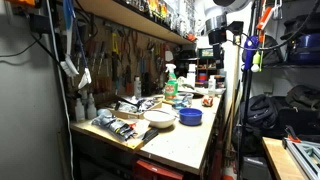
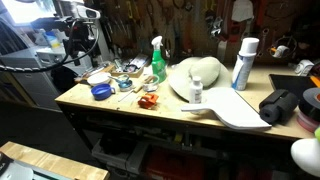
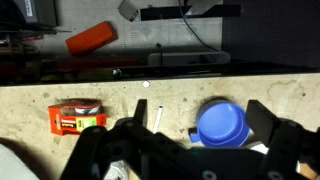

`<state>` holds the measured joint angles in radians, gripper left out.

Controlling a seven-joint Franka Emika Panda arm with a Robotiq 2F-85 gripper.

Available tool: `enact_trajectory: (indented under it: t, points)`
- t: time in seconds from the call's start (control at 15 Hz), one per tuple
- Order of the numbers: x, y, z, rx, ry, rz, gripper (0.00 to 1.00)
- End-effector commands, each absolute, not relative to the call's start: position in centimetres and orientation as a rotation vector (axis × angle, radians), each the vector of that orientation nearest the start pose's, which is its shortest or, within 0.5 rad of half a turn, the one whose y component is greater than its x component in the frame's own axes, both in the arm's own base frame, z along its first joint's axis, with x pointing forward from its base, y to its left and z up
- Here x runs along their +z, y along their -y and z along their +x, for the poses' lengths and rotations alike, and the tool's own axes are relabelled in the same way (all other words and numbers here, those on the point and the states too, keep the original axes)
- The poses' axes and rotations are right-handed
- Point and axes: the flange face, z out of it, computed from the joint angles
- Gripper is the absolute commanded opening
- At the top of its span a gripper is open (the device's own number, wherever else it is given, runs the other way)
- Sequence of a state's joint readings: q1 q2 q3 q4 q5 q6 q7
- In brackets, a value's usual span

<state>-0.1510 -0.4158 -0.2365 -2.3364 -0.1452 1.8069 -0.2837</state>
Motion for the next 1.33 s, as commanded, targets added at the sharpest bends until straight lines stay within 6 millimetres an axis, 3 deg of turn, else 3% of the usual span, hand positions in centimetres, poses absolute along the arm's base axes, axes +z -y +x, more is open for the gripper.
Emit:
enact_trajectory:
  t: [0.0,0.4,0.6,0.93,1.13,1.2,1.27]
  points:
    - [48.0,17.3,37.7,0.204,-0.056,-3.137,1.00]
    - [48.0,17.3,37.7,0.204,-0.056,-3.137,1.00]
    - [48.0,15.3,39.5,0.073,-0.218,-3.129,1.00]
    - [45.8,9.5,43.3,-0.089,-0.411,-3.236,1.00]
    - [43.5,8.5,43.8,0.068,-0.469,-3.276,1.00]
    - [44.9,8.3,44.0,-0.019,-0.436,-3.256,1.00]
    - [44.3,8.1,44.2,0.002,-0.433,-3.259,1.00]
